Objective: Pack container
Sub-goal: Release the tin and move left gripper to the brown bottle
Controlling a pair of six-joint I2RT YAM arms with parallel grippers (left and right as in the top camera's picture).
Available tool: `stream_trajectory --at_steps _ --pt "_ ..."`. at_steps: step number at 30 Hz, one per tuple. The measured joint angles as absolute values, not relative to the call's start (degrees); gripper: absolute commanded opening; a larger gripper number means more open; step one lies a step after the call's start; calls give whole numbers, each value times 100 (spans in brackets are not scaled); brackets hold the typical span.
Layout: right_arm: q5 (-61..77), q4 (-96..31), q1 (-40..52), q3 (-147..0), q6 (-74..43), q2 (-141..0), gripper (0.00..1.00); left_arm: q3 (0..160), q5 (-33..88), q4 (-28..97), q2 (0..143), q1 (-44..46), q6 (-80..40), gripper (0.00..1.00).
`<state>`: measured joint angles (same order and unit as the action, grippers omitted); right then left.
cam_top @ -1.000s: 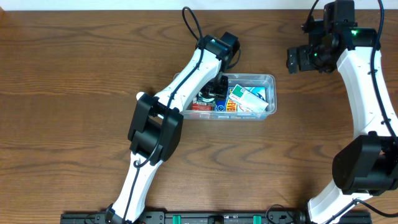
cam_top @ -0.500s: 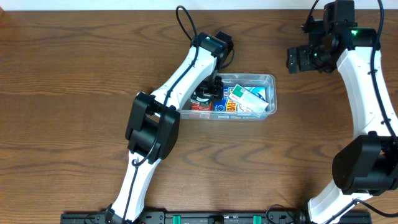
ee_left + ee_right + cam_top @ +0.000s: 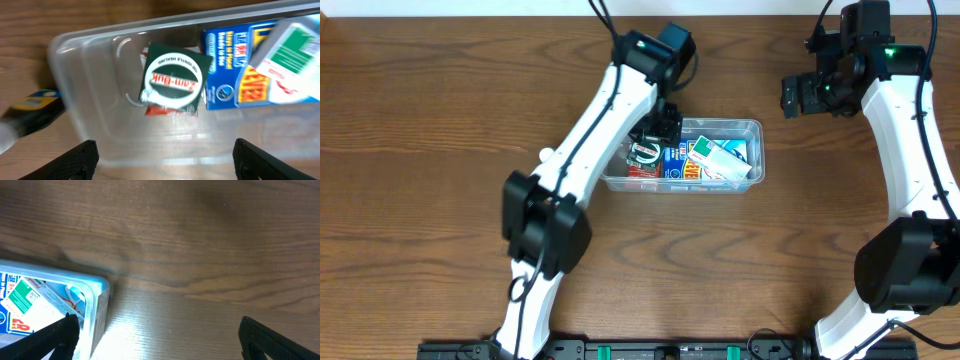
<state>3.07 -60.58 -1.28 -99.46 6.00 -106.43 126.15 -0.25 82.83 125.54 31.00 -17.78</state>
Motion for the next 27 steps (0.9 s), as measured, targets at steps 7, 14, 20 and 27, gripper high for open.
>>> stream_trajectory --at_steps 7,14,20,27 --pt "307 -6060 -128 -9946 602 -10643 99 12685 -126 8750 11858 2681 -1758 87" --pt "309 -6060 -128 -9946 600 -10643 99 12650 -215 9153 11810 1570 -1828 86" --pt "307 -6058 -128 -9946 600 -10643 99 12232 -207 9008 11810 1041 -1981 86" --pt "307 -6060 -128 -9946 602 -10643 99 11550 -169 8532 11810 976 -1994 86"
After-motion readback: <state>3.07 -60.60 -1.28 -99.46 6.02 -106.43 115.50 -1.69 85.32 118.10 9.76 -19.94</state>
